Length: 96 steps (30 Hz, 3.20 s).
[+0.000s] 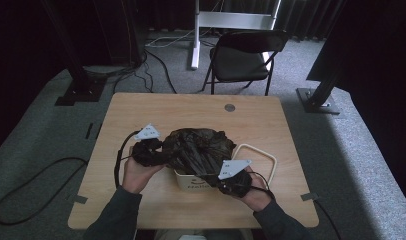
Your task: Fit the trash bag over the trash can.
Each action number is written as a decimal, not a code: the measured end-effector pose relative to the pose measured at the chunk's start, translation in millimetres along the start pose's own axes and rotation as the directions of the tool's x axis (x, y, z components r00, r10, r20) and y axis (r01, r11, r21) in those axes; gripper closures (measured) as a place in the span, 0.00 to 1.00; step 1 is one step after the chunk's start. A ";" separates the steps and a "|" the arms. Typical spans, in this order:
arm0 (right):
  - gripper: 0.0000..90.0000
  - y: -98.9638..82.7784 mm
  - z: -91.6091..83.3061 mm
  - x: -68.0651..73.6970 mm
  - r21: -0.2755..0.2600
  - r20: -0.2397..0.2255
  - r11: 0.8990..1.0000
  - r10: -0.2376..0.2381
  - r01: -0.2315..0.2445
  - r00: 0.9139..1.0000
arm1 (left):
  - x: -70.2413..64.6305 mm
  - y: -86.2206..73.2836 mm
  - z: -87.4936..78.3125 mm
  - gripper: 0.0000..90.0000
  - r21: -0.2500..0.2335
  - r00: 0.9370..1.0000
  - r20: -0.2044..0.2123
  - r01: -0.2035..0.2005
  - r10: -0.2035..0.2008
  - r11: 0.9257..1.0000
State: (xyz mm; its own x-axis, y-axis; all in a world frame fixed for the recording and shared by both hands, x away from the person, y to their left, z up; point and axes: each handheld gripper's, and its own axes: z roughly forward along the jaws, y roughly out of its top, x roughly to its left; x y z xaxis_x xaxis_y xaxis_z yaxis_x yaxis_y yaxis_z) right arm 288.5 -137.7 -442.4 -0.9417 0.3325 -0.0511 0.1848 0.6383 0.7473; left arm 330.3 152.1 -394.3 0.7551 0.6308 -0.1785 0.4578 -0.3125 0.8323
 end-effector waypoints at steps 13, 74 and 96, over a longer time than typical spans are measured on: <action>0.98 -0.1 -2.8 1.4 -0.005 0.003 1.000 0.002 -0.002 1.000 | -25.9 -27.7 -6.7 0.71 0.035 0.999 -0.024 -0.025 0.026 0.999; 1.00 -36.1 -19.6 -41.5 0.031 0.040 0.989 0.145 -0.146 0.989 | 5.5 -100.0 38.5 0.99 0.200 0.993 -0.017 0.114 -0.113 0.973; 0.59 -39.7 -38.2 -43.9 -0.003 0.073 0.986 0.168 -0.168 0.983 | 3.1 -90.0 6.4 0.69 0.087 0.995 -0.019 0.099 -0.098 0.991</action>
State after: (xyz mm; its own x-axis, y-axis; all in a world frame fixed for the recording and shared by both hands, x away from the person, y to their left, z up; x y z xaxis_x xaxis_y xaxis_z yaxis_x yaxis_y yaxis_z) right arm 311.7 -204.2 -444.5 -0.8740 0.4851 0.0269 0.3399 0.5708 0.7474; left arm 294.4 177.6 -473.1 0.6976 0.6716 -0.2496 0.5698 -0.3089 0.7615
